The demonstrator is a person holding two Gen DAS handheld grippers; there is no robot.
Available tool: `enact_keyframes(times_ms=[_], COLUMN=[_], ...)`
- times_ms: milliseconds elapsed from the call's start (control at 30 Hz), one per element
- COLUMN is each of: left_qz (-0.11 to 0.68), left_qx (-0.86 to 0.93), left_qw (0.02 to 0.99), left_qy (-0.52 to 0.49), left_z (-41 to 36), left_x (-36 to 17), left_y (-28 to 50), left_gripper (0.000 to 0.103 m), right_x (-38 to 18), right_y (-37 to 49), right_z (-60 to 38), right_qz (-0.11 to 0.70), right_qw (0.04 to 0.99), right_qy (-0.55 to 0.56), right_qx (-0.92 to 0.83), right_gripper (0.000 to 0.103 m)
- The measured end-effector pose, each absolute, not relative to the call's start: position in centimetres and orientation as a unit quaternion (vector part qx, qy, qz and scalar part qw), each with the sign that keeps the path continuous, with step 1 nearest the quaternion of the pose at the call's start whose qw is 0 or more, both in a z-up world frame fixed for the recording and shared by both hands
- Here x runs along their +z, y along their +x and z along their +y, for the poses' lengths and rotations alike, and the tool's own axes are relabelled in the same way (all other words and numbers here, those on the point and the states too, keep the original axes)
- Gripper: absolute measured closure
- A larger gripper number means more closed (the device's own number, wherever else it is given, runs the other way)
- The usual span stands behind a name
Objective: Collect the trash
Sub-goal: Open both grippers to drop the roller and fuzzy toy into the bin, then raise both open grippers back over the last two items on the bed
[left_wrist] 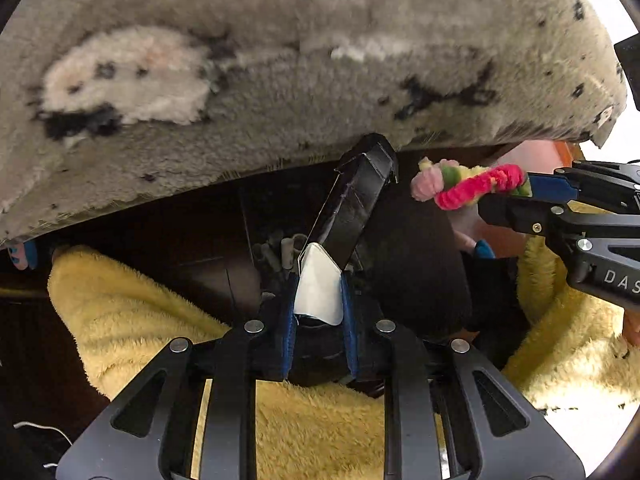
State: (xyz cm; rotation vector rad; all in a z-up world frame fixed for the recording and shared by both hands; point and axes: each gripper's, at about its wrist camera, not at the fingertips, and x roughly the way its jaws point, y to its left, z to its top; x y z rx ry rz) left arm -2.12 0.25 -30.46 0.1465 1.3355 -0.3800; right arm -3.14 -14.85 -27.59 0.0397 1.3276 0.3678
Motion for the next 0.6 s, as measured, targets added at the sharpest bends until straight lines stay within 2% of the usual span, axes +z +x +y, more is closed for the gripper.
enact_keyframes(times_ms=[100, 167, 200, 233, 367, 433, 500, 567, 600], left_qz=[0.624, 0.626, 0.626, 0.626, 0.625, 0.623, 0.617, 0.611, 0.607], left_qx=[-0.179, -0.183, -0.186, -0.186, -0.183, -0.182, -0.182, -0.184, -0.184], left_qw=[0.758, 0.756, 0.756, 0.756, 0.758, 0.76, 0.764, 0.769, 0.771], left_qy=[0.059, 0.051, 0.048, 0.046, 0.042, 0.04, 0.042, 0.044, 0.047], left_z=[0.3, 0.6, 0.8, 1.0, 1.5, 1.5, 1.5, 1.3, 1.2], left_x=[-31.1, -31.5, -31.5, -31.6, -31.5, -31.2, -30.6, -29.4, -29.0], left_y=[-1.8, -1.8, -1.8, -1.8, -2.1, -2.2, -2.4, -2.4, -2.6], left_gripper=[0.077, 0.076, 0.075, 0.075, 0.071, 0.054, 0.045, 0.035, 0.026], right_x=[-27.7, -27.7, -27.7, -27.4, -27.1, -26.7, -26.3, -25.7, -25.3], right_y=[-3.2, -3.3, -3.4, -3.5, -2.9, -3.0, -3.1, -3.2, -3.2], right_z=[-15.0, -14.8, -14.7, -14.6, -14.3, -14.8, -14.9, -15.2, -15.4], right_qz=[0.614, 0.612, 0.61, 0.609, 0.602, 0.597, 0.591, 0.584, 0.579], right_qw=[0.77, 0.771, 0.772, 0.772, 0.778, 0.782, 0.787, 0.793, 0.798], right_qy=[0.023, 0.023, 0.022, 0.022, 0.021, 0.022, 0.021, 0.021, 0.021], right_qx=[0.172, 0.176, 0.178, 0.18, 0.18, 0.178, 0.175, 0.172, 0.169], right_gripper=[0.07, 0.068, 0.066, 0.059, 0.054, 0.053, 0.052, 0.046, 0.04])
